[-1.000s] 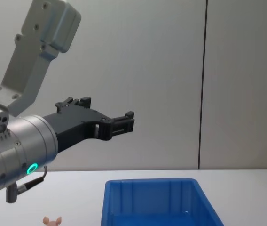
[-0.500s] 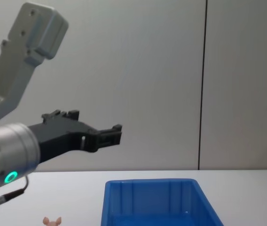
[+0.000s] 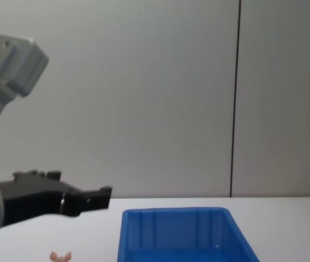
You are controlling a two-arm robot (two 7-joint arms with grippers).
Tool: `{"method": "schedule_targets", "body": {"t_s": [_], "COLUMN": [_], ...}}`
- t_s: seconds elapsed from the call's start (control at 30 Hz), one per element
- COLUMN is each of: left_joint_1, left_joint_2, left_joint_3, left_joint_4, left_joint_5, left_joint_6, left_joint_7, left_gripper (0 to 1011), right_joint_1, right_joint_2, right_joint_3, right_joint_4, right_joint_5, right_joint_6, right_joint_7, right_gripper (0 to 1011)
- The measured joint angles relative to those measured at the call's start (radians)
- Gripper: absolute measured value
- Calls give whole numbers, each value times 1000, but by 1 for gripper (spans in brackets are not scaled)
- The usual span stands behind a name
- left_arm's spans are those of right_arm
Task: Pick up the two dolls from the table and place them into the box.
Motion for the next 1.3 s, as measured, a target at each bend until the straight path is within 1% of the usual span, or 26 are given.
{"method": "schedule_targets", "body": {"t_s": [0.17, 0.27, 0.3, 0.37, 0.4, 0.5, 0.53, 0.63, 0.73, 0.8, 0.83, 0.9, 0.93, 1.03, 1.3], "left_joint_1": [26, 44, 47, 51, 56, 59, 59, 55, 48, 37, 37, 25, 25, 10, -16], "left_joint_2": [16, 23, 24, 24, 24, 21, 17, 7, -2, -15, -15, -27, -27, -41, -64], "left_joint_3": [-7, -13, -14, -15, -17, -19, -20, -22, -23, -24, -24, -25, -25, -26, -30], "left_joint_4": [-15, -20, -20, -20, -16, -5, 4, 32, 52, 83, 83, 114, 114, 149, 205], "left_joint_5": [-46, -87, -94, -109, -128, -151, -168, -191, -206, -221, -221, -230, -230, -238, -240], "left_joint_6": [48, 85, 92, 105, 120, 138, 151, 168, 179, 191, 191, 197, 197, 201, 203], "left_joint_7": [19, 35, 38, 43, 49, 54, 56, 57, 55, 47, 47, 40, 40, 34, 31], "left_gripper": [1001, 1001, 1001, 1001, 1001, 1001, 1001, 1001, 1001, 1001, 1001, 1001, 1001, 1001, 1001], "right_joint_1": [-7, -9, -10, -11, -11, -13, -14, -15, -16, -16, -16, -17, -17, -17, -18], "right_joint_2": [2, 3, 3, 3, 3, 4, 4, 4, 4, 4, 5, 5, 5, 5, 5], "right_joint_3": [3, 5, 5, 5, 5, 6, 6, 7, 7, 7, 8, 8, 8, 8, 8], "right_joint_4": [-4, -5, -5, -6, -6, -8, -8, -8, -9, -9, -9, -9, -9, -10, -11], "right_joint_5": [1, 1, 1, 2, 2, 2, 2, 3, 3, 3, 3, 3, 3, 3, 3], "right_joint_6": [-4, -6, -6, -8, -8, -9, -9, -10, -10, -11, -11, -11, -11, -11, -12], "right_joint_7": [-7, -10, -10, -12, -12, -14, -14, -16, -17, -17, -17, -18, -18, -18, -19], "right_gripper": [1001, 1001, 1001, 1001, 1001, 1001, 1001, 1001, 1001, 1001, 1001, 1001, 1001, 1001, 1001]}}
